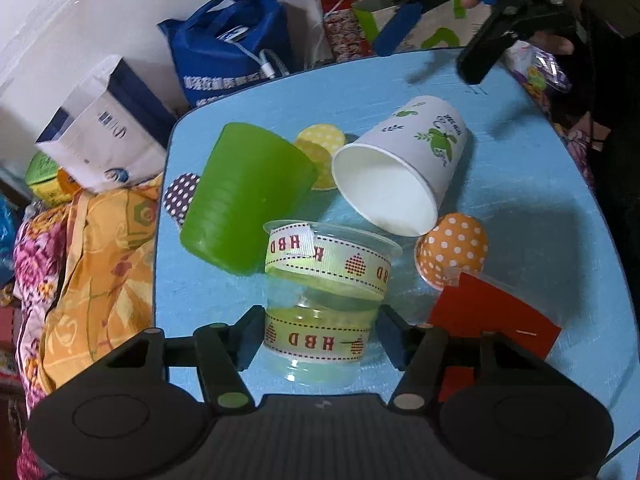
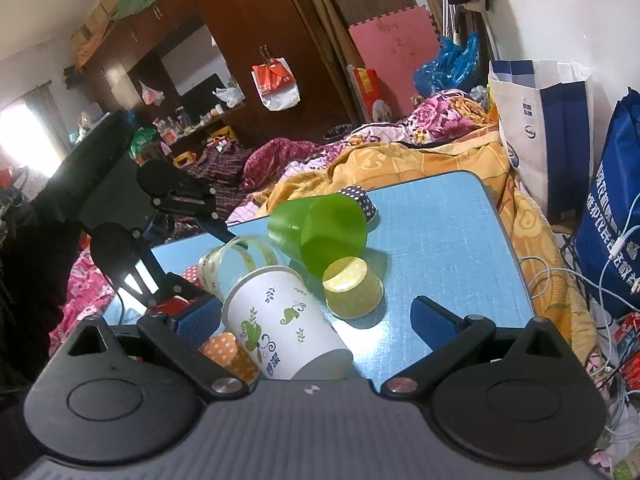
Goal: Flip cup upright
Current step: 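Reach the left tool to the clear HBD cup and close around it, then lift the clear cup with the left tool and turn it upright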
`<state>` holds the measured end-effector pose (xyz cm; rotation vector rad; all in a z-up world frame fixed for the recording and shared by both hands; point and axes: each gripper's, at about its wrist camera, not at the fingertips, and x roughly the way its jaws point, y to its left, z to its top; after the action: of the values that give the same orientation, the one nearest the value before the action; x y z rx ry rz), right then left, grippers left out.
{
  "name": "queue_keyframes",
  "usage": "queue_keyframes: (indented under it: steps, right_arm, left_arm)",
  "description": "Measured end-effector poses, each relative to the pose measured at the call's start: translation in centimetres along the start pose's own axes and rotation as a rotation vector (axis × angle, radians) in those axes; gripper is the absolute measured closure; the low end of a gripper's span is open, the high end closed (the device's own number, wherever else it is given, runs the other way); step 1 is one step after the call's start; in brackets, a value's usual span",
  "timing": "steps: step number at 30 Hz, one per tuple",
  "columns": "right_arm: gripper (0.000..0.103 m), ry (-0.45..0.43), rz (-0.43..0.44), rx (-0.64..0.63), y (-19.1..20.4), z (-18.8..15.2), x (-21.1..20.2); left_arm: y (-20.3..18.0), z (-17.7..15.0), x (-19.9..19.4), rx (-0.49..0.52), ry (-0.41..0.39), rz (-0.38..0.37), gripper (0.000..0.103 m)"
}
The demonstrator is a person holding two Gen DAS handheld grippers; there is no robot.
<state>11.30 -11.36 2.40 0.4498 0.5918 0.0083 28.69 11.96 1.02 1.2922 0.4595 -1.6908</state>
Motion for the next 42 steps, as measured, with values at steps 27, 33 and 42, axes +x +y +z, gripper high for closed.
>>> queue_keyframes:
  steps: [27,33,42]
  right_arm:
    - [0.001,0.022,0.052,-0.074,1.0,-2.9,-0.6]
    - [0.001,0.064,-0.004,-0.086,1.9,-3.7,-0.8]
    - [0.001,0.118,-0.082,-0.024,3.0,-4.6,-0.9]
  left_arm:
    - [-13.3,-1.9,-10.8,-1.104,-0.241,0.364,0.041]
    - [-18.4,-1.8,-7.7,-1.259,-0.351,0.280,0.041]
    - [-20.8,-2.2,-3.5,-1.435,-0.421,0.197,0.041]
